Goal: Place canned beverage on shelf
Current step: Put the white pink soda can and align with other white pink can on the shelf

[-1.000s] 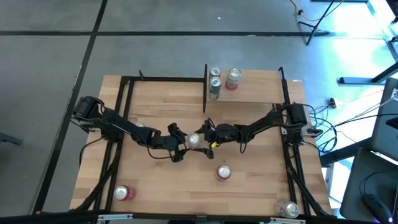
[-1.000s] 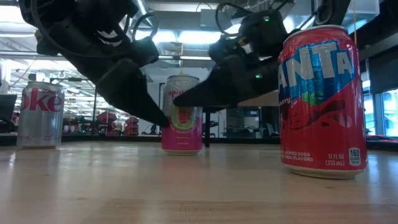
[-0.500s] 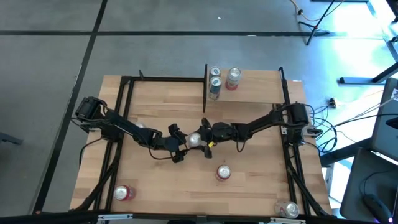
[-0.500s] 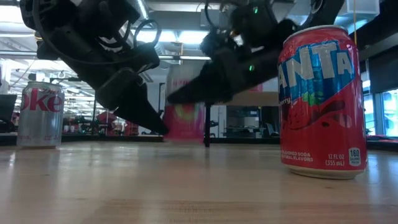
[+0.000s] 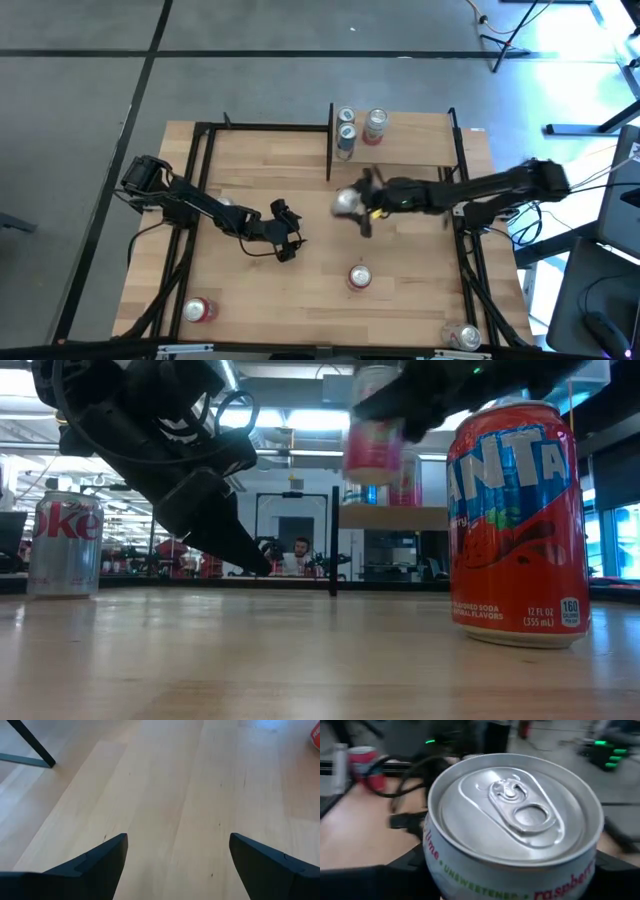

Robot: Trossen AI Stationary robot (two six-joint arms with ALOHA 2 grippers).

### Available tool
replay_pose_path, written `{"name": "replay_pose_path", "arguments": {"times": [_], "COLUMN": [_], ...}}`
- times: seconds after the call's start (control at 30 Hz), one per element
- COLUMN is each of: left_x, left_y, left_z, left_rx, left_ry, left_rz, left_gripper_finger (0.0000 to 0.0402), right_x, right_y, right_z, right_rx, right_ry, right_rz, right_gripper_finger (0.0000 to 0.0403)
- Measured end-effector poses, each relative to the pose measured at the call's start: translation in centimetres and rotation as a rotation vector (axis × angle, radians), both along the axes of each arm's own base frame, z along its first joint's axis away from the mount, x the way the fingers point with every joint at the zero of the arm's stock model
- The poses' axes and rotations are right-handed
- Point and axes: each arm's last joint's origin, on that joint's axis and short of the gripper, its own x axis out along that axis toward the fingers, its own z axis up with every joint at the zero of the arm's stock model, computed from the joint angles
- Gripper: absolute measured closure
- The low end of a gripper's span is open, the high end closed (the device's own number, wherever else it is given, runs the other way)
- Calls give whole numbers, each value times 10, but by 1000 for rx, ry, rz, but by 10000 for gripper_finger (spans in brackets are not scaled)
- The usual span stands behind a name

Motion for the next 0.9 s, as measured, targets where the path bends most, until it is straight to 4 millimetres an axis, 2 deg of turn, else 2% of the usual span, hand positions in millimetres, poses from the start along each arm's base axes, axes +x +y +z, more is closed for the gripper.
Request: {"name": "replay_pose_path", "arguments": {"times": [0.17,0.33,0.67,0.9], "left_x": [0,0,0,0], "left_y": [0,0,1,1], "left_z": [0,0,1,1], "left_rx": [0,3,10,10], "left_ry": [-2,-7,-9,-10], "left_rz": [1,5,13,13], "left_gripper_finger": [67,67,67,67], "right_x": [-35,-54,-59,-60], "right_y": [-11,-34,-93,-116], "right_z": [30,41,29,22], "right_rx": [-47,-66,-16,17], "right_ry": [-17,-11,60,72], "right_rz": [-161,-266,-383,-401], "right_gripper_finger": [139,139,139,139]}}
